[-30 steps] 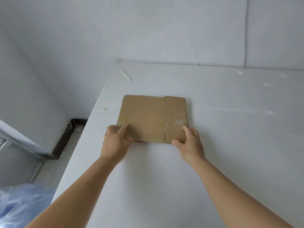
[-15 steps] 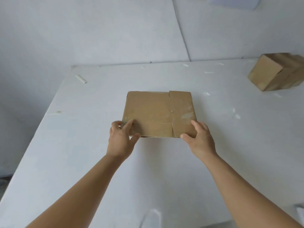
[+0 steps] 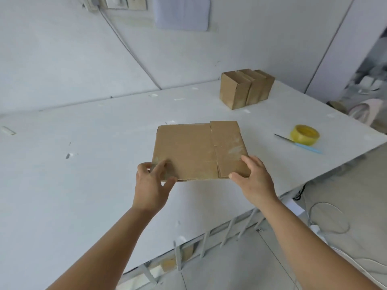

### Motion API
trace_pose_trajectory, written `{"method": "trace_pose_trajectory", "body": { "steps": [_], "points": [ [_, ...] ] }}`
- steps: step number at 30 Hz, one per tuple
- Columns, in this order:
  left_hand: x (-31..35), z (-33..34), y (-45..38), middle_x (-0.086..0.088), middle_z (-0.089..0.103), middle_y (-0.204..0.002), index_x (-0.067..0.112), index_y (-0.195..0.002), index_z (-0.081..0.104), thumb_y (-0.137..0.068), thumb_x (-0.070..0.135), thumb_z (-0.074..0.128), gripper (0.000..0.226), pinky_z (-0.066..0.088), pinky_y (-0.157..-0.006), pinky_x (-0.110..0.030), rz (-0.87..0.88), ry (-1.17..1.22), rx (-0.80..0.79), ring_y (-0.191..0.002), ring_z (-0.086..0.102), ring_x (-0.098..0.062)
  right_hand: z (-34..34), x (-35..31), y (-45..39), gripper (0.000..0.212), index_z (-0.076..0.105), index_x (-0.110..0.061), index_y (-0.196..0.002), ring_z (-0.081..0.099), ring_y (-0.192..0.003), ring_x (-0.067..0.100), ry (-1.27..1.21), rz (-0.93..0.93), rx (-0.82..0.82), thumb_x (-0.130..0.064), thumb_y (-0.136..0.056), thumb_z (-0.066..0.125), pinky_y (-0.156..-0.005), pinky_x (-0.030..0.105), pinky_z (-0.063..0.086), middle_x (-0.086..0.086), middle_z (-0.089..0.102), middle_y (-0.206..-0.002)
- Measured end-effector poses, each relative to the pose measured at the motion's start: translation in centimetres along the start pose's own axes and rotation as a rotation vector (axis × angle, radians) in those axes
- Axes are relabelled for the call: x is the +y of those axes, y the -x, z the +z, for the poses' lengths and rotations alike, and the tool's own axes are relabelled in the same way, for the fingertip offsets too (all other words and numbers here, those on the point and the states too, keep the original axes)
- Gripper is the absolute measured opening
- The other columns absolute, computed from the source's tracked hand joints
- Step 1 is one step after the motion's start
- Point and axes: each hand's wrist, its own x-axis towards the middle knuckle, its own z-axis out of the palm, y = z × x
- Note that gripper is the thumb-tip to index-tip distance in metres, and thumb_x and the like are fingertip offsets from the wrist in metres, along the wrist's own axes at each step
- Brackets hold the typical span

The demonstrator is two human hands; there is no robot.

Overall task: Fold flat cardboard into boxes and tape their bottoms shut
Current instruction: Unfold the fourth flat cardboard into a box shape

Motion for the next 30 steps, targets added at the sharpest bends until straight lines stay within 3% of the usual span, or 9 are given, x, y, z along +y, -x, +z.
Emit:
{"method": "trace_pose_trajectory", "body": {
  "steps": [7,15,23,30],
  "points": [
    [9.0,6.9,-0.5,-0.011,0.037,-0.126,0.029,-0.133,0.052,-0.086,0.034,0.066,0.050,0.040,-0.093,-0.033,0.124,0.045,-0.054,-0.119,0.040,-0.031,-8.5,7.2,-0.3,0.065,0.041,-0.020,-0.142,0.042,-0.128,0.021,-0.021,0.090,0.112,-0.035,-0.083,0.065,-0.104,0.042,0.039,-0.006,0.033,-0.147],
    [16.5,14.0,-4.2,-0.010,0.037,-0.126,0.029,-0.133,0.052,-0.084,0.038,0.067,0.051,0.037,-0.090,-0.029,0.222,0.075,-0.121,-0.118,0.041,-0.030,-14.5,13.7,-3.7,0.062,0.043,-0.017,-0.141,0.043,-0.112,0.006,-0.066,0.131,0.240,-0.029,-0.085,0.066,-0.089,0.020,0.033,-0.006,0.036,-0.144],
    [22.4,20.4,-10.7,-0.010,0.040,-0.121,0.024,-0.128,0.058,-0.083,0.031,0.071,0.048,0.040,-0.089,-0.031,0.255,0.153,-0.089,-0.115,0.044,-0.028,-19.1,18.4,-12.1,0.057,0.046,-0.018,-0.138,0.039,-0.125,0.008,-0.062,0.127,0.265,-0.033,-0.086,0.065,-0.095,0.019,0.030,-0.009,0.039,-0.140],
    [26.8,22.4,-15.1,0.001,0.039,-0.111,0.024,-0.124,0.060,-0.083,0.039,0.069,0.045,0.040,-0.087,-0.026,0.177,0.197,-0.014,-0.105,0.049,-0.019,-22.7,19.8,-19.5,0.041,0.057,-0.025,-0.124,0.047,-0.112,0.005,-0.103,0.037,0.304,-0.038,-0.085,0.064,-0.090,0.021,0.037,-0.013,0.049,-0.124]
  ]
}}
